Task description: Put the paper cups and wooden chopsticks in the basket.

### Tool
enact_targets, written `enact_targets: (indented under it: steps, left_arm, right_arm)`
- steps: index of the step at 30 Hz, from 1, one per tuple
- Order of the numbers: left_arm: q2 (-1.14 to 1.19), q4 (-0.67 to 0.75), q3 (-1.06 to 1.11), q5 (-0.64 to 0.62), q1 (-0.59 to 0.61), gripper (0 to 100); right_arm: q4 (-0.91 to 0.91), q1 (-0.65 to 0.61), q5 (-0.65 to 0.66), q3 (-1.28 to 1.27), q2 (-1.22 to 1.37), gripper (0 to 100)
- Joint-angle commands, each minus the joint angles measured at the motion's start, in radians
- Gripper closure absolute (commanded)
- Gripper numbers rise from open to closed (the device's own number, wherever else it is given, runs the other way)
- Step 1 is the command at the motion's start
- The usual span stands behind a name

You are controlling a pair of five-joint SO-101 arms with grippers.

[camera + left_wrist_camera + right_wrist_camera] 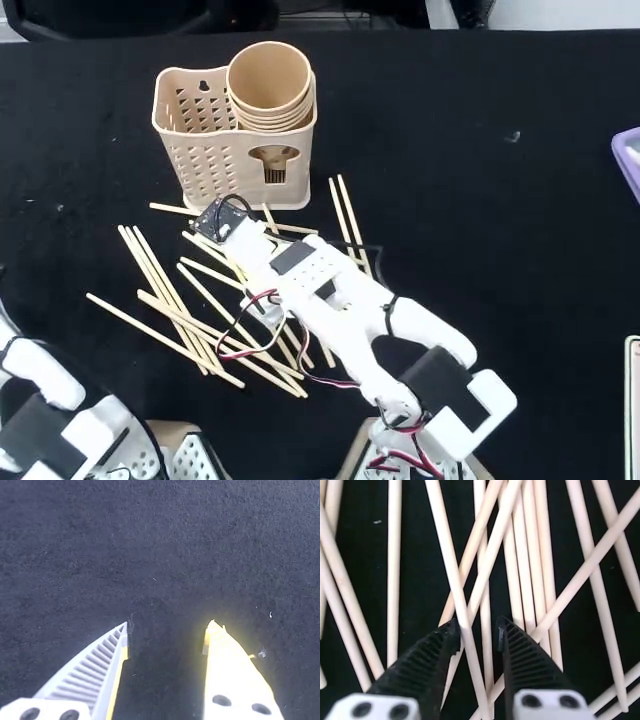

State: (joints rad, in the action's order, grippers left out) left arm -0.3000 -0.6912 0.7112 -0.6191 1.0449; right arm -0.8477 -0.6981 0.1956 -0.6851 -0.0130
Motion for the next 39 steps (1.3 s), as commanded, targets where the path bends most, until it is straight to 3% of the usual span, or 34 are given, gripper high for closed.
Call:
enact_targets:
  steps: [1, 5, 21, 28, 34, 39]
  left_arm:
    - [-0.034, 0.012, -0.010, 0.000, -0.008, 76]
    - [-0.034, 0.012, -0.010, 0.000, -0.008, 76]
    - [-0.034, 0.015, -0.010, 0.000, -0.008, 76]
    - [-0.034, 0.014, -0.010, 0.000, -0.008, 76]
    - [-0.034, 0.014, -0.010, 0.000, -0.008, 76]
    - [-0.034, 0.015, -0.010, 0.000, -0.008, 76]
  right_arm:
    - [-0.017, -0.015, 0.000, 0.044, 0.001, 87.5]
    - [-0.017, -0.015, 0.000, 0.044, -0.008, 99.2]
    - [-0.015, -0.015, 0.000, -0.099, -0.285, 98.8]
    - [0.035, -0.031, 0.000, -0.124, -0.259, 98.5]
    - [0.078, -0.130, -0.008, -0.122, -0.162, 89.8]
    - [0.057, -0.129, -0.006, -0.077, -0.113, 82.1]
